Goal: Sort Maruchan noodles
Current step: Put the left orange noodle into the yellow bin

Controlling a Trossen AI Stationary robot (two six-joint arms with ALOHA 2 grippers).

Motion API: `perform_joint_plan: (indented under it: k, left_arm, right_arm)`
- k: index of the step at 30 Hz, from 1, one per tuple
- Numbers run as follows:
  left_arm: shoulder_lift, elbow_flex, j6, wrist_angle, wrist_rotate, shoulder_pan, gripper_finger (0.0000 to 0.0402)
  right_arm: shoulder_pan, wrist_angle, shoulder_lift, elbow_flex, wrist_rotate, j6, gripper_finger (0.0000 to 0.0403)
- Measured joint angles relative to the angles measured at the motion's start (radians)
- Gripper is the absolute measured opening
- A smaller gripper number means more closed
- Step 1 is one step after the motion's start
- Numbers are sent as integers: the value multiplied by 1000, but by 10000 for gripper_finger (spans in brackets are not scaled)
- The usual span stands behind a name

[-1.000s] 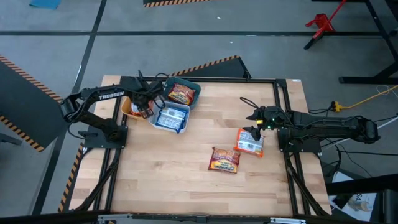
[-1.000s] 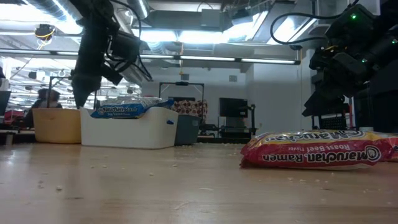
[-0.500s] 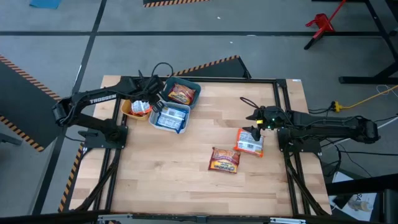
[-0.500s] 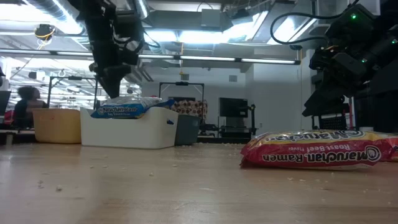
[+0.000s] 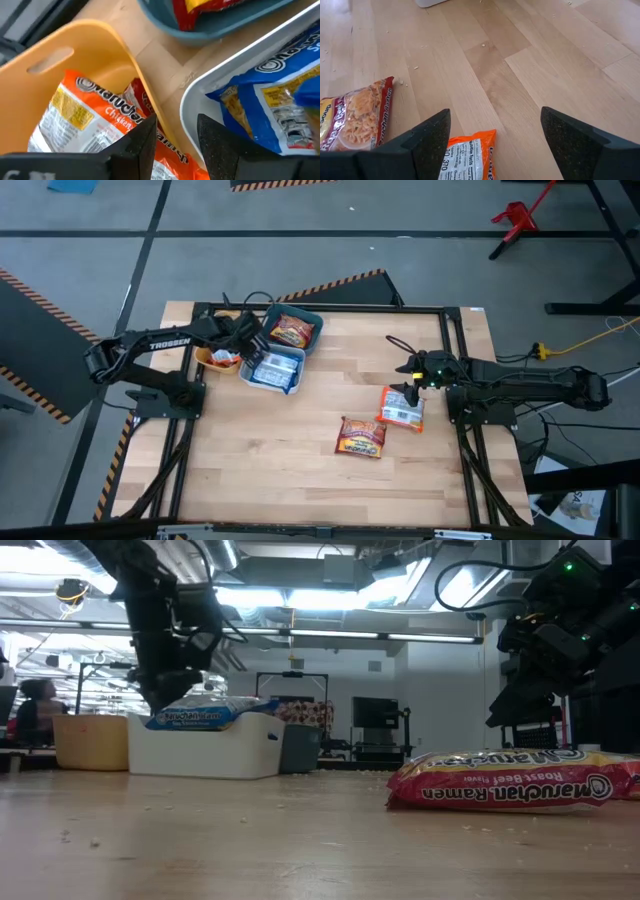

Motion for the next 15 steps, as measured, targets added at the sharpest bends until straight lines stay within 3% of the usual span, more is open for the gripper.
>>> perform_joint_plan:
  k: [11, 15]
  left_arm:
    - [-32, -3, -60, -13, 29, -27, 134]
    - [-80, -3, -97, -10, -49, -33, 134]
  right_arm:
    - [0, 0, 0, 0, -1, 0, 296]
    - [0, 0, 0, 0, 0, 0, 296]
